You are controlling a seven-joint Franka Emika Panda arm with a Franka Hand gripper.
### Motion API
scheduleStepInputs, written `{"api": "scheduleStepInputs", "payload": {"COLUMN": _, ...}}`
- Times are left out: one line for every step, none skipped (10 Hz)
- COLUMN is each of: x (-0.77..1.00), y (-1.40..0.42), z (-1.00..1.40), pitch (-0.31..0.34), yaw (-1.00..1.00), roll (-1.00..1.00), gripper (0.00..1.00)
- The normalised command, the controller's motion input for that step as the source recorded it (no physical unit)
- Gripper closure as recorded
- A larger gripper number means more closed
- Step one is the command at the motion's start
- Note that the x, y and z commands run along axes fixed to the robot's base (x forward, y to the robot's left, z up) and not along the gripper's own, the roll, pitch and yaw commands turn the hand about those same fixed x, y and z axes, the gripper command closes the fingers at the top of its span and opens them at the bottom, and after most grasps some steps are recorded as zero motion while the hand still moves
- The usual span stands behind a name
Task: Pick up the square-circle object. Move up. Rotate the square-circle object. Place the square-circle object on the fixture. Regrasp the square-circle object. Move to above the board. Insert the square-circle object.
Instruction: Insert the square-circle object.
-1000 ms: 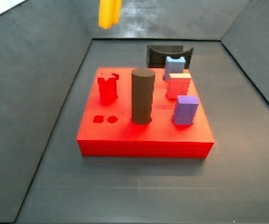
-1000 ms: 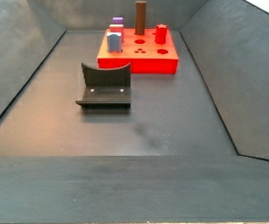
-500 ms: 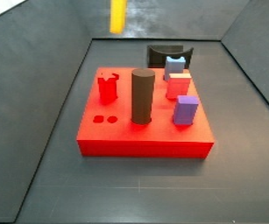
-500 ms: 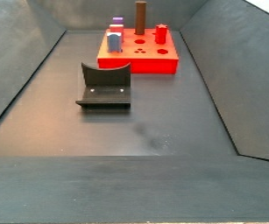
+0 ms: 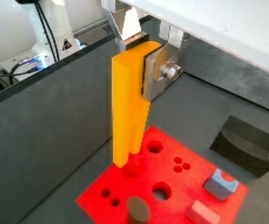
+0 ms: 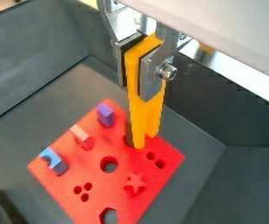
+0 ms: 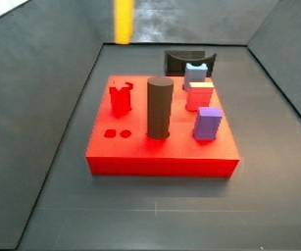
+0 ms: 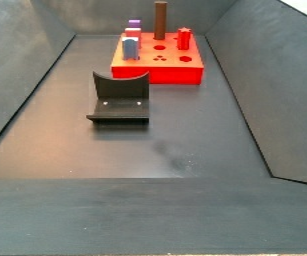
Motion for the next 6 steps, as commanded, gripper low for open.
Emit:
{"api": "scheduleStepInputs", "payload": {"x": 0.03, "y": -0.19, "z": 0.0, "pitch": 0.0, "yaw": -0.93, "roll": 0.05, "gripper": 1.0}}
{"api": "scheduleStepInputs", "payload": {"x": 0.0, "y": -0.11, "z": 0.0, "pitch": 0.0, "yaw": -1.0, "roll": 0.01, "gripper": 1.0}}
{"api": "scheduleStepInputs", "payload": {"x": 0.0, "y": 0.0, "z": -0.05, "pitch": -0.001, "yaw": -1.0, "roll": 0.0, "gripper": 1.0}}
{"api": "scheduleStepInputs", "payload": {"x": 0.0, "y": 0.0, "z": -0.09, "pitch": -0.003, "yaw": -1.0, "roll": 0.0, "gripper": 1.0}}
{"api": "scheduleStepInputs", "payload": {"x": 0.0, "y": 0.0, "z": -0.19, "pitch": -0.02, "yaw": -1.0, "roll": 0.0, "gripper": 1.0}}
{"api": "scheduleStepInputs", "payload": {"x": 0.0, "y": 0.0, "z": -0.25, "pitch": -0.029, "yaw": -1.0, "roll": 0.0, "gripper": 1.0}}
